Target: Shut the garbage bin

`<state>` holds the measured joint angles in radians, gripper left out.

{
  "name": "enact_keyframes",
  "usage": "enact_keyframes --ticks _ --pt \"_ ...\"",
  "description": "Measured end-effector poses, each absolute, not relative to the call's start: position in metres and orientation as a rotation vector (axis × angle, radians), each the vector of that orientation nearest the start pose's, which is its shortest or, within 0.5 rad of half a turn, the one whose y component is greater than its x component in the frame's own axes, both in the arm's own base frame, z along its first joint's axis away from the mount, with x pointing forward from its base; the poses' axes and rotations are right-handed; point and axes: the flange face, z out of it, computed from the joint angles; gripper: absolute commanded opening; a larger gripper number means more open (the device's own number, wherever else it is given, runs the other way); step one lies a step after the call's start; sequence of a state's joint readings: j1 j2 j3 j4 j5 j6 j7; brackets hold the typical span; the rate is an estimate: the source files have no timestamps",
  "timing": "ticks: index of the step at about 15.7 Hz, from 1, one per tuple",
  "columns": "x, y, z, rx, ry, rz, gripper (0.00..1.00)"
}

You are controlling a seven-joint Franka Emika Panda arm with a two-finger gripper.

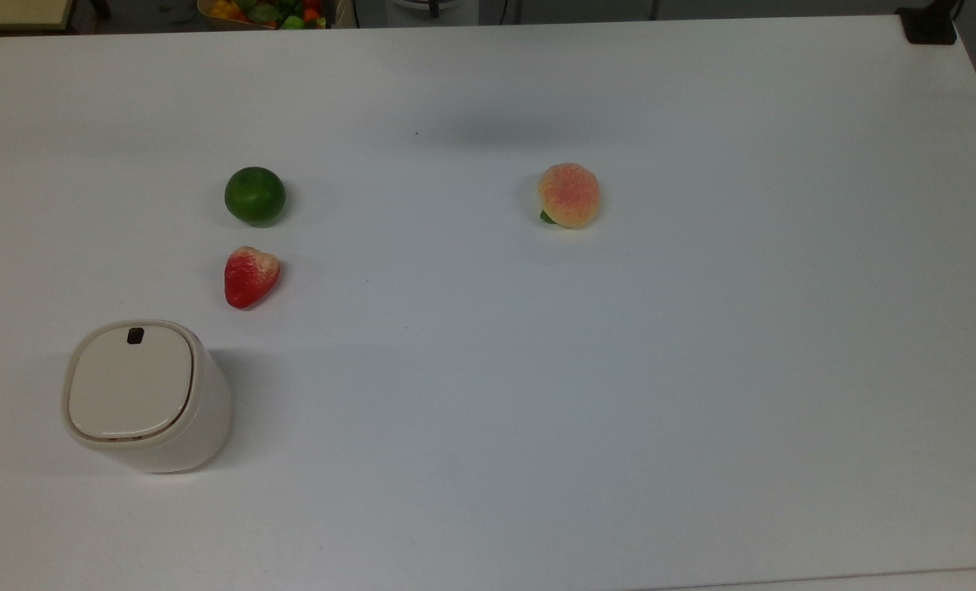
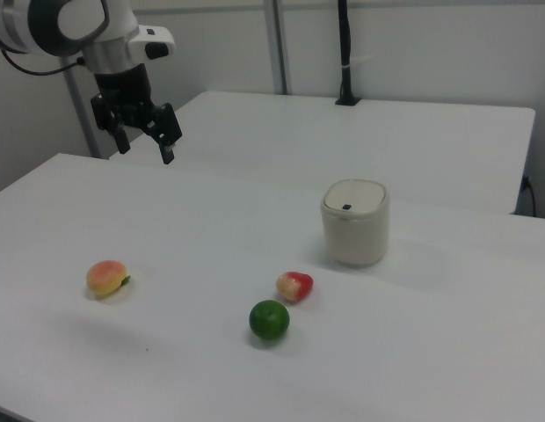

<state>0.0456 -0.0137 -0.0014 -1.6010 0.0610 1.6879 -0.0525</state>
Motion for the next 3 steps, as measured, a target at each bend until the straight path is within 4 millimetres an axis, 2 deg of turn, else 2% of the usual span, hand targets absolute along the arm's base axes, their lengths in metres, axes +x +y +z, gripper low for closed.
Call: enact_keyframes --ticks 3 --pt "0.5614 0.0309 0.6291 -3.074 -0.143 -0.161 1.00"
